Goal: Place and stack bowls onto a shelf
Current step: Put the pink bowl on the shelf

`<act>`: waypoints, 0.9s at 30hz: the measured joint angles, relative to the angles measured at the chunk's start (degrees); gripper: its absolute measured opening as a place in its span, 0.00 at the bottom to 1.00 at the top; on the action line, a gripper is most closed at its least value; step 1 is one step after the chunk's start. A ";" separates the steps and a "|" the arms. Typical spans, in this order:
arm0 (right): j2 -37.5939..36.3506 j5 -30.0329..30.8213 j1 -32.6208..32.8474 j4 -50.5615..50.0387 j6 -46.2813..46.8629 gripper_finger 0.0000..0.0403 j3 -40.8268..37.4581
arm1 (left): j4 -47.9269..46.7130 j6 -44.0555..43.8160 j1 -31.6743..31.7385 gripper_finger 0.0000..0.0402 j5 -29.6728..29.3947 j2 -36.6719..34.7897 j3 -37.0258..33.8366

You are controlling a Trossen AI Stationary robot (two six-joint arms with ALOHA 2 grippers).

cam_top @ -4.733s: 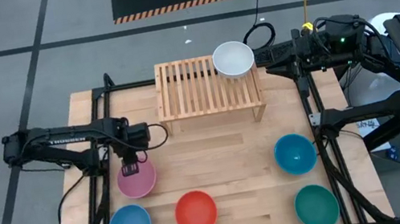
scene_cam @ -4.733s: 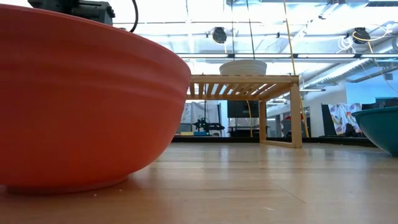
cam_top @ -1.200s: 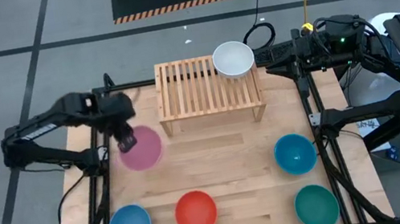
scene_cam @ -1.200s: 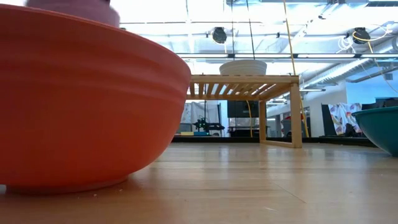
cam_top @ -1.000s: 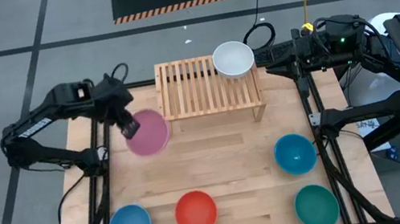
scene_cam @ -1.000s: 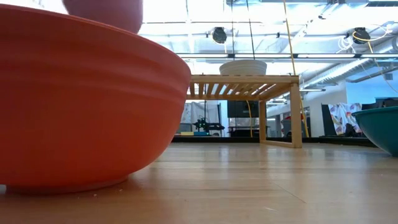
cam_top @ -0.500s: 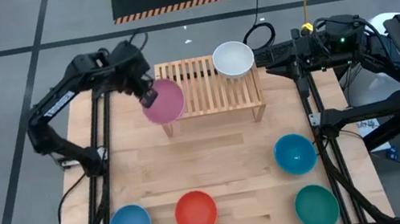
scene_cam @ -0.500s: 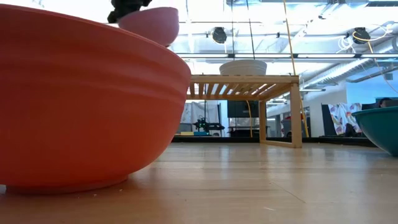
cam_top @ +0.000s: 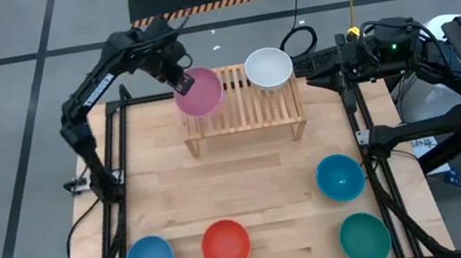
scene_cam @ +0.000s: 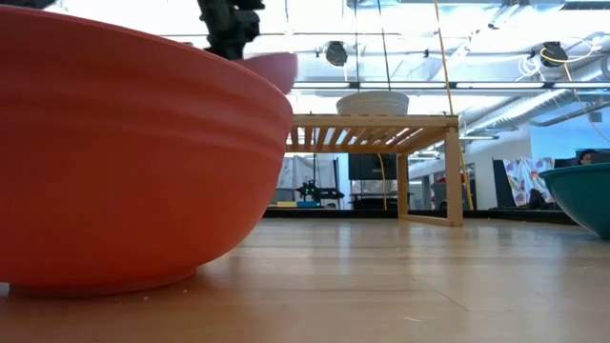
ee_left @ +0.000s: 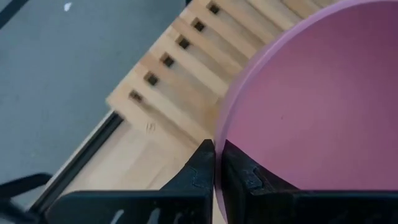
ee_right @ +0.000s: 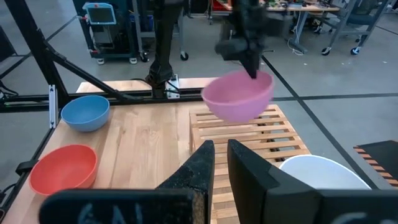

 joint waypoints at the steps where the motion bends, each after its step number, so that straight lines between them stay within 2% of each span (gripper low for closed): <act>1: 0.02 -0.01 0.00 0.01 0.00 0.10 0.00 | -0.09 0.08 0.32 0.02 0.48 0.87 1.13; 5: 0.00 -0.01 -0.01 0.04 0.00 0.10 0.00 | -1.98 1.47 1.94 0.02 1.19 3.08 5.15; 11: 0.02 -0.01 0.00 0.06 0.00 0.10 0.00 | -2.04 2.16 3.43 0.02 1.22 6.19 7.20; 27: 0.02 -0.03 0.00 0.10 0.00 0.10 0.00 | -0.38 3.45 5.70 0.02 1.86 10.59 7.16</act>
